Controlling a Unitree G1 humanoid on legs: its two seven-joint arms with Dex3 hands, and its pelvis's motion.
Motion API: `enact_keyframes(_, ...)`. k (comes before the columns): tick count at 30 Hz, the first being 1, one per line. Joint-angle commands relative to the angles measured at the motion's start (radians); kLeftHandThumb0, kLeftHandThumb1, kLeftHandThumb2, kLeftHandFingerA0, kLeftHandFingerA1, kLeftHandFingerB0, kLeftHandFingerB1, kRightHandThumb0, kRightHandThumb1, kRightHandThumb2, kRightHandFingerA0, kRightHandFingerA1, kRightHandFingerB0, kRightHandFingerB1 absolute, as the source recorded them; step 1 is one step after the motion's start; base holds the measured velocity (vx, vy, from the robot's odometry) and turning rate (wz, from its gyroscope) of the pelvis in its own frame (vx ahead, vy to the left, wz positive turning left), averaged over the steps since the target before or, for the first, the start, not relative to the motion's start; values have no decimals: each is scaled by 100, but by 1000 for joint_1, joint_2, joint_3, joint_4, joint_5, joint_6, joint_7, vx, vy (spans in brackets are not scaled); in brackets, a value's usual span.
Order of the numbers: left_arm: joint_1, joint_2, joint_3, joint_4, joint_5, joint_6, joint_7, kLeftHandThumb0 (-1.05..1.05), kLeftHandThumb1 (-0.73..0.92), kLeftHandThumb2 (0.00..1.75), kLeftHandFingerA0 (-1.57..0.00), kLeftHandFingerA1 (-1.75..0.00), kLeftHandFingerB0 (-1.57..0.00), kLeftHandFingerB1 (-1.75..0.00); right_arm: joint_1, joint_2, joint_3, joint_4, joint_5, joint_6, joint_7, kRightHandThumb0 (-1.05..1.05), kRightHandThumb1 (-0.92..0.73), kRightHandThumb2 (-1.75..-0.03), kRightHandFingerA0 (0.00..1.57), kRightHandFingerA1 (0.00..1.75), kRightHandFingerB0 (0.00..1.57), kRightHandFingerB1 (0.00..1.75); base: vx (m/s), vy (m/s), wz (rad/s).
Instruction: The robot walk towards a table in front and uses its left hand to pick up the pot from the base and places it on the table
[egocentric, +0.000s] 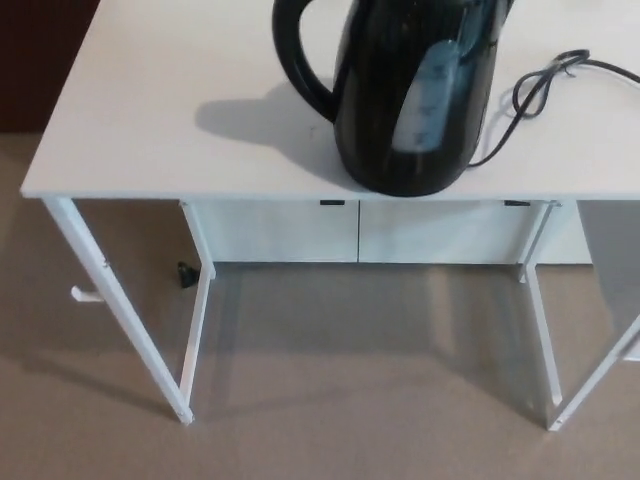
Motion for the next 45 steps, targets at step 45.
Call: enact_keyframes(45, -12, 26, -3, 84, 22, -105, -5, -17, 50, 54, -42, -40, -32, -34, 2, 4, -5, 6, -4, 4, -8, -55, -45, -79, 79, 60, 53, 51, 168, 11, 5)
